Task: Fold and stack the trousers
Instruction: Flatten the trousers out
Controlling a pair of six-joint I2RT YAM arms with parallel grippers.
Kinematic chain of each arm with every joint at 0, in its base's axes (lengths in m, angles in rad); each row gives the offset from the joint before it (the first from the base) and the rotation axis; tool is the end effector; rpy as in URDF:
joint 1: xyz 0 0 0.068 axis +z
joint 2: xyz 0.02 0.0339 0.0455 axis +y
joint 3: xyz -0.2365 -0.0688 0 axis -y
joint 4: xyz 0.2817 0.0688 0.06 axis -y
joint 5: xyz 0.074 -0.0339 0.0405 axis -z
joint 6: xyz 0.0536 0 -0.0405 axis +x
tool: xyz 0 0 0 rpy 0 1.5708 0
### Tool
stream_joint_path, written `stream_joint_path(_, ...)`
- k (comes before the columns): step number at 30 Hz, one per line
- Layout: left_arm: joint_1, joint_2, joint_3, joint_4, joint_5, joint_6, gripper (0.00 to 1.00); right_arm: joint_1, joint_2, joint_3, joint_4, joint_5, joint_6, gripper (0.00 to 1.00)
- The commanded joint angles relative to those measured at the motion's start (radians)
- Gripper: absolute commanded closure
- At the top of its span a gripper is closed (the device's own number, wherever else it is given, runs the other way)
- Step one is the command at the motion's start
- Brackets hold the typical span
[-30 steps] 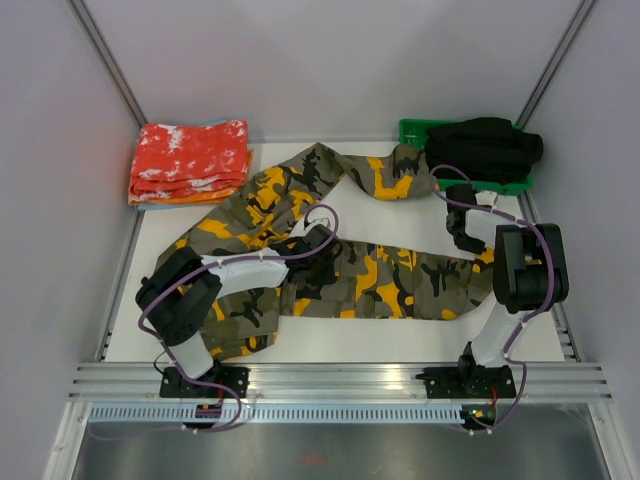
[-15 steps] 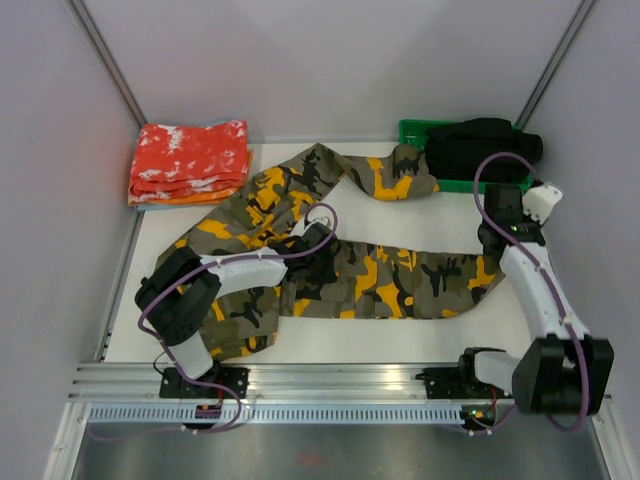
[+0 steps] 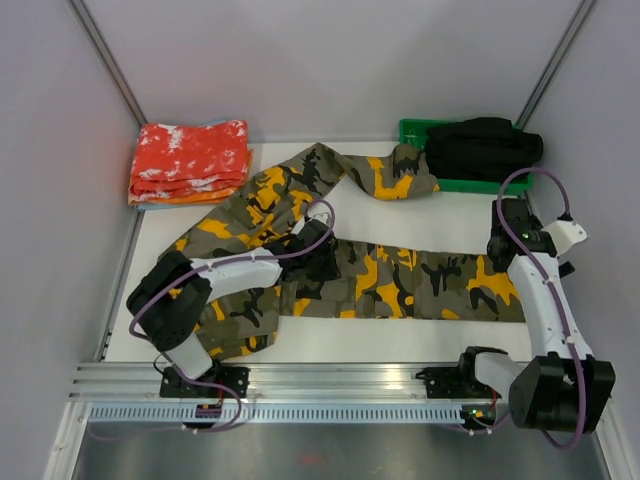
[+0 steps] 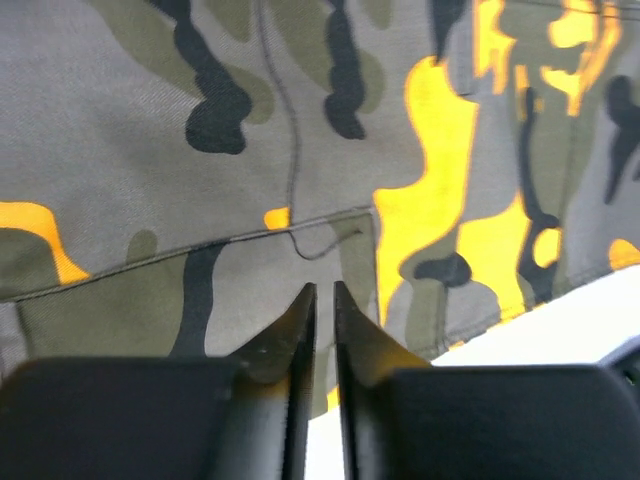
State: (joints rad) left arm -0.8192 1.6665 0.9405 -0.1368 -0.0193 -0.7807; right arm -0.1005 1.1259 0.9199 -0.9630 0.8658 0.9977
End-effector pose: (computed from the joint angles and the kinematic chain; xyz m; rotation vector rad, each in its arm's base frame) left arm 0.2575 -0.2741 0.1098 0.0401 2.5561 -0.6605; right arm 0.2434 -0.0656 0.2280 1.3932 1.8598 -0.7590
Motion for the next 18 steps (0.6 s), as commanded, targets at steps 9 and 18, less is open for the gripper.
stream_joint_path(9, 0.193, -0.342, -0.075, -0.174, 0.052, -0.067, 0.42, 0.23, -0.052, -0.038, 0.423, -0.572, -0.381, 0.12)
stream_joint_path(18, 0.504, -0.76, -0.224, -0.54, -0.196, -0.232, 0.0, 0.432, -0.104, -0.3, 0.628, -0.764, -0.286, 0.54)
